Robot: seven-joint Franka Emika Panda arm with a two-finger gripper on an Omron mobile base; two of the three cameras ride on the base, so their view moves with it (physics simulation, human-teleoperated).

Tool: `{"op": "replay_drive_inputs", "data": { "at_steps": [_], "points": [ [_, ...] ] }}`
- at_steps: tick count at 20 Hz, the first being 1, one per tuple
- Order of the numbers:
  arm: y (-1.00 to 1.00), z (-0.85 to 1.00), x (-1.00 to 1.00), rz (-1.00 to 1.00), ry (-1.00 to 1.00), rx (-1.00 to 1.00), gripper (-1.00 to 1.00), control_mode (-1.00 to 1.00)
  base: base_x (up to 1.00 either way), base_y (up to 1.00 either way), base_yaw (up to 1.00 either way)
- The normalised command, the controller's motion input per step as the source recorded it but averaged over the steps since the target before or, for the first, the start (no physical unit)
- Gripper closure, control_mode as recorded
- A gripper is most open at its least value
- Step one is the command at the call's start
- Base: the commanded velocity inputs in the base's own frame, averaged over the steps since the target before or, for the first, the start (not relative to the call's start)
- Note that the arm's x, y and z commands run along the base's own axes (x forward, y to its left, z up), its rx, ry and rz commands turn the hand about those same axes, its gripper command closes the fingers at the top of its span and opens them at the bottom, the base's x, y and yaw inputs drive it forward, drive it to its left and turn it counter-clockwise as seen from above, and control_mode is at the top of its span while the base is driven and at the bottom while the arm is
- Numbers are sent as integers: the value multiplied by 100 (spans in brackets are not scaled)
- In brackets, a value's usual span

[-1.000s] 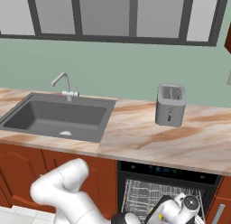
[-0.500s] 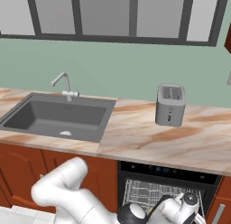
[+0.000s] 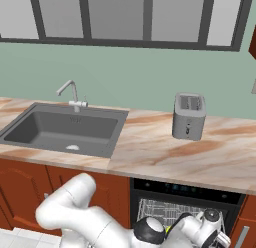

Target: Pick up the cup and bowl from the counter, place them in the dishwasher, and close the dishwasher door.

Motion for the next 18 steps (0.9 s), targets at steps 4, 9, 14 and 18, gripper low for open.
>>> {"op": "replay_drive_inputs", "data": {
  "at_steps": [4, 9, 14, 18],
  "points": [
    [-1, -26, -27, 10, -15, 0, -100, -100, 0, 0, 0],
    [-1, 5, -51, 9, -21, 0, -100, -100, 0, 0, 0],
    [0, 29, -38, 5, -17, 0, -100, -100, 0, 0, 0],
    [0, 63, -8, 0, -7, 2, -100, -100, 0, 0, 0]
  ]
}}
